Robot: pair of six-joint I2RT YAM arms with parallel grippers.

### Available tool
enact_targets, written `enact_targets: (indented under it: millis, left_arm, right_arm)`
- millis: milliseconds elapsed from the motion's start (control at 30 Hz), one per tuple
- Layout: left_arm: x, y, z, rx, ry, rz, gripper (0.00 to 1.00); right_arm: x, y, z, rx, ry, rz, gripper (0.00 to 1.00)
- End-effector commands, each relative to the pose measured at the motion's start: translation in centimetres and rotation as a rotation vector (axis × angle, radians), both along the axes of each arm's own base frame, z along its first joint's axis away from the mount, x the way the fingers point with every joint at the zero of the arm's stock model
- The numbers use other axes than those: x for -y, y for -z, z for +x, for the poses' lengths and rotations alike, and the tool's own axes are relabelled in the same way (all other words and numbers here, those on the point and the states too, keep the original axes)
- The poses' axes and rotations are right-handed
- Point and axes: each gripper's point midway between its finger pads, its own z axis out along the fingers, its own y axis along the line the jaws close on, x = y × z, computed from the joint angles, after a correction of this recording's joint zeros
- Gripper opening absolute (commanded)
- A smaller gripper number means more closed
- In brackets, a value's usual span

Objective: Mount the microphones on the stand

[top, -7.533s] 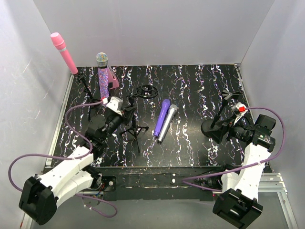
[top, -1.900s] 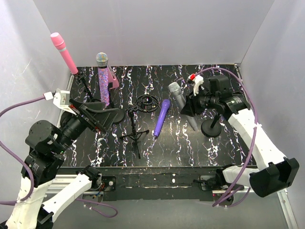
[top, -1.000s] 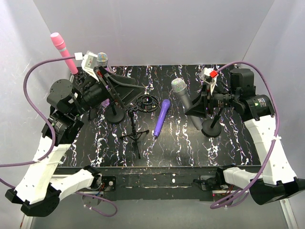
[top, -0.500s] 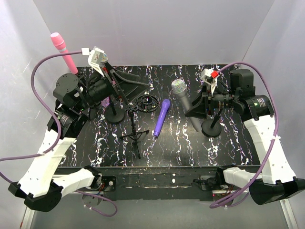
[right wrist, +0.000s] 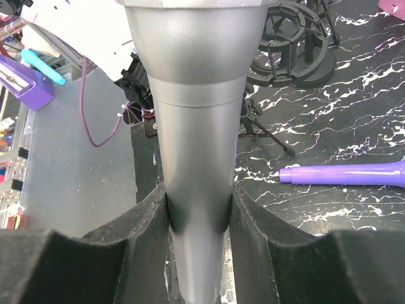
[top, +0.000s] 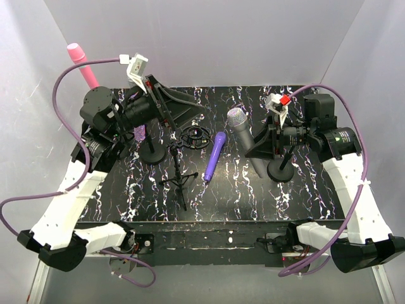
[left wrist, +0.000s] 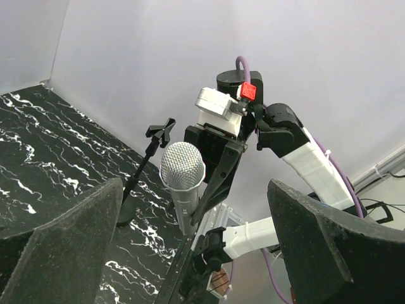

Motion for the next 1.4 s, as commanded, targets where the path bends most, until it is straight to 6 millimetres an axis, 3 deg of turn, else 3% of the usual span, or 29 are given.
enact_targets:
  millis: [0,167,300,467,633,800,1000,1167,1367]
  left_arm:
    - [0.4,-1.9,-0.5,0.034,0.044,-0.029,0.98]
    - [1.4,-2.0,-0.1,0.017,0.075,-0.037,0.98]
    - [2.8,-0.9,0.4,0.003,0.073,-0.029,0.98]
    - [5.8,0.3,0.4,0.020,0.055,-0.009,0.98]
    - [8.4,1.7,2.0,0.003,0.023,-0.014,0.98]
    - [10.0,2.3,1.8,0.011,0.038,-0.012,0.98]
    - [11.3,4.4,1.3,-0.020,0.046,-0.009,0.98]
    - [13.1,4.7,1.2,-0.015,0.070,-0.052,0.91]
    - [14.4,5.0,1.3,-0.022,0.100,-0.078,0.70]
  right_arm:
    - [-0.1,-1.7,-0.7,0.052,-0.032,0.049,0.01]
    - [-0.1,-2.2,-0.7,0.040,-0.045,0.075,0.01]
    - [0.0,-2.6,-0.6,0.031,-0.046,0.097,0.01]
    - [0.3,-3.6,-0.2,0.015,-0.046,0.136,0.01]
    - [0.3,-4.2,-0.2,-0.010,-0.061,0.153,0.01]
    - [0.3,-4.8,0.3,-0.036,-0.060,0.175,0.01]
    - [0.3,-5.1,0.9,-0.067,-0.067,0.187,0.01]
    - [0.2,-4.4,1.2,-0.110,-0.077,0.192,0.01]
    - [0.2,-3.9,1.1,-0.123,-0.083,0.197,0.01]
